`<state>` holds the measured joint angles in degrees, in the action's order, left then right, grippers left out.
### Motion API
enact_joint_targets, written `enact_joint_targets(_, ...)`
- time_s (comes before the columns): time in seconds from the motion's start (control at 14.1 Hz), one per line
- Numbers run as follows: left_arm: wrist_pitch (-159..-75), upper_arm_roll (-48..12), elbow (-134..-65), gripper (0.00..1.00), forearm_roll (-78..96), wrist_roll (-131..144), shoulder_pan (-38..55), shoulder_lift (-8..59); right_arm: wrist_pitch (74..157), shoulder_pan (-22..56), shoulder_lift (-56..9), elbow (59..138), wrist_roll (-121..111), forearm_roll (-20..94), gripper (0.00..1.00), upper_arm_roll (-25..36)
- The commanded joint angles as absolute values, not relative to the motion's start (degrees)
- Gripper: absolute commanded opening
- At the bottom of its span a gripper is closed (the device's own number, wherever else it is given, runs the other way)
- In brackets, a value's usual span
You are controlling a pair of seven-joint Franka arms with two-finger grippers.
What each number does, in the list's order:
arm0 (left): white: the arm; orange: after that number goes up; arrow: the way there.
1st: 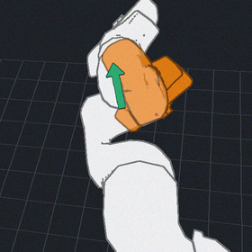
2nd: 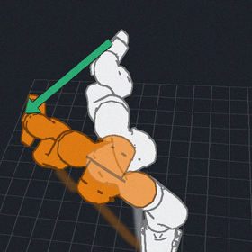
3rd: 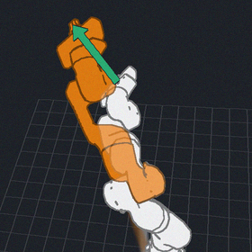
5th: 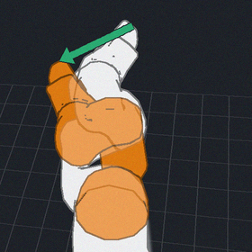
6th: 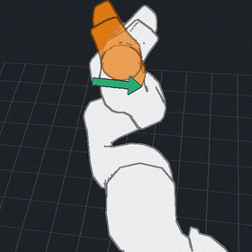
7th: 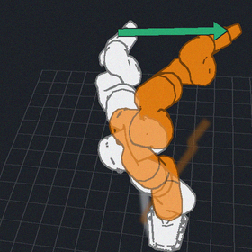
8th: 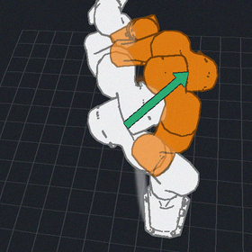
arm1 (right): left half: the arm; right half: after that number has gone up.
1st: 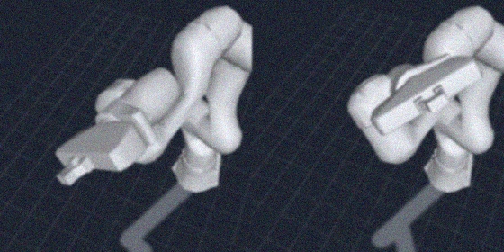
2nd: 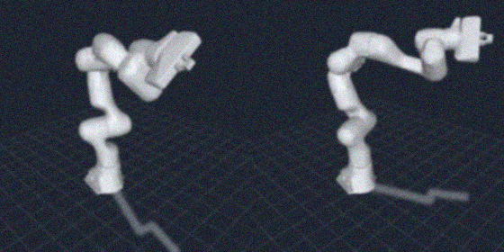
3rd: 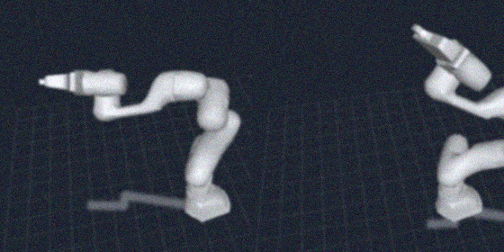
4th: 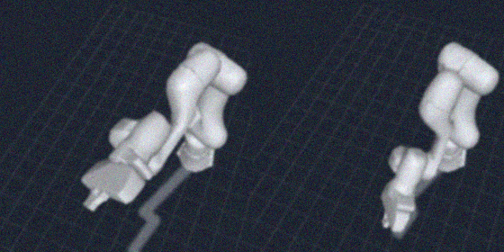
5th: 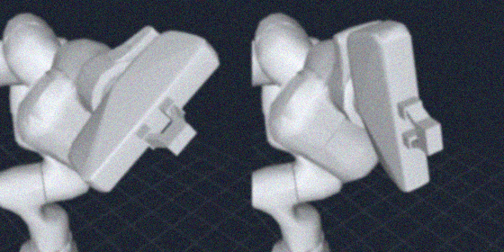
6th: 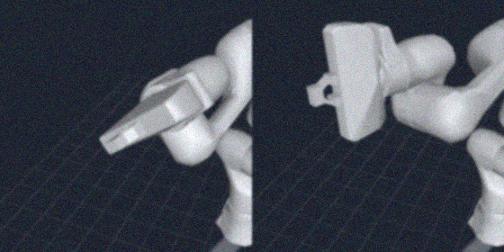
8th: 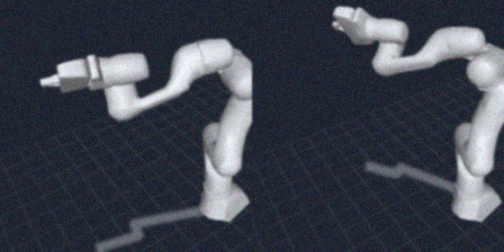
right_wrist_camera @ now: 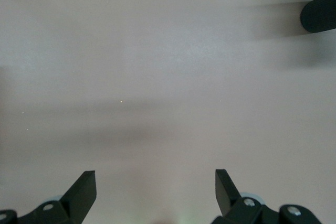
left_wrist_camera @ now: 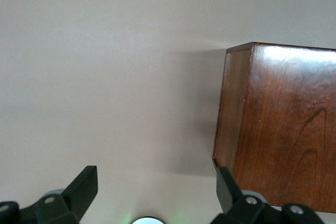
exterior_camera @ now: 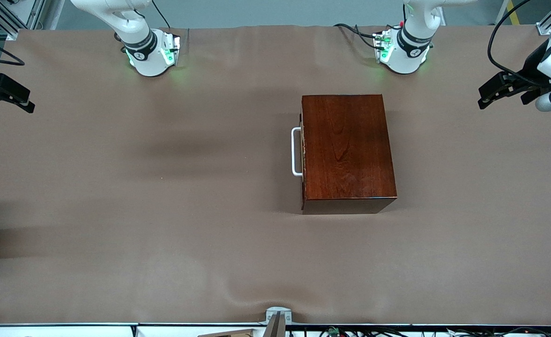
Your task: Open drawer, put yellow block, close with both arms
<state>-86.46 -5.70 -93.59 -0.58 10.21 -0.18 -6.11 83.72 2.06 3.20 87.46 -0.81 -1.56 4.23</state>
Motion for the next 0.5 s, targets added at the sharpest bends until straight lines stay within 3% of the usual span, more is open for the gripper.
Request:
enact_joint_targets(0.0, -86.0, -6.3, -93.3, 1.0, -1.7, 9.0, -1.0, -6.6, 83.1, 0.7, 2.8, 86.6, -1.7, -1.6, 1.0, 3.3)
enact_joint_targets(0.43, -85.1, -6.3, -93.3, 1.0, -1.7, 9.1, -1.0, -6.7, 83.1, 0.4, 2.8, 86.7, -1.7, -1.6, 1.0, 3.3)
